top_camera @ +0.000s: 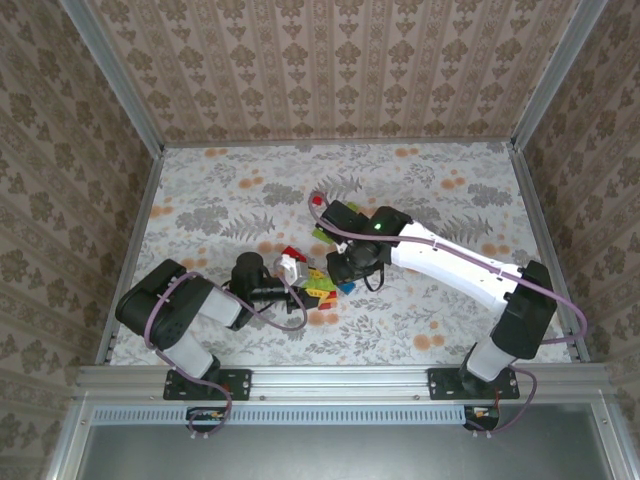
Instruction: Assemble a carrot with lego
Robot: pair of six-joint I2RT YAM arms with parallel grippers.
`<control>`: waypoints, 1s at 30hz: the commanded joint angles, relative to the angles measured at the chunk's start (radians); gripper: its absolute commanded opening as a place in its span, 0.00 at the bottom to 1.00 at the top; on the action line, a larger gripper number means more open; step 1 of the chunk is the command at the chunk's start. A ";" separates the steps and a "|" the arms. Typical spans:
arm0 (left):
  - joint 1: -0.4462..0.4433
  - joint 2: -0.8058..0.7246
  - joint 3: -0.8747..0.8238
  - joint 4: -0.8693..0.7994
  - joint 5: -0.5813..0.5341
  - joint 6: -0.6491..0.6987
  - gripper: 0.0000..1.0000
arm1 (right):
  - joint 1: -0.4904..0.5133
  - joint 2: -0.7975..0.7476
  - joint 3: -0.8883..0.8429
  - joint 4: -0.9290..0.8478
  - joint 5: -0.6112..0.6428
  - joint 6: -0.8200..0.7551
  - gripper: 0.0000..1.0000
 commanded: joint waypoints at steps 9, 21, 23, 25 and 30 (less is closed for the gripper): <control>-0.012 0.005 0.011 -0.043 0.009 0.026 0.39 | 0.014 0.073 -0.019 0.061 0.004 0.050 0.32; -0.015 0.005 0.013 -0.051 -0.002 0.031 0.39 | 0.028 0.089 -0.047 0.072 -0.008 0.070 0.32; -0.015 0.005 0.013 -0.051 -0.003 0.031 0.39 | 0.029 0.086 -0.051 0.071 -0.007 0.074 0.32; -0.015 0.005 0.014 -0.053 -0.002 0.032 0.39 | 0.032 0.085 -0.061 0.073 -0.008 0.082 0.32; -0.016 0.005 0.013 -0.054 -0.006 0.033 0.39 | 0.034 0.082 -0.080 0.094 -0.005 0.108 0.32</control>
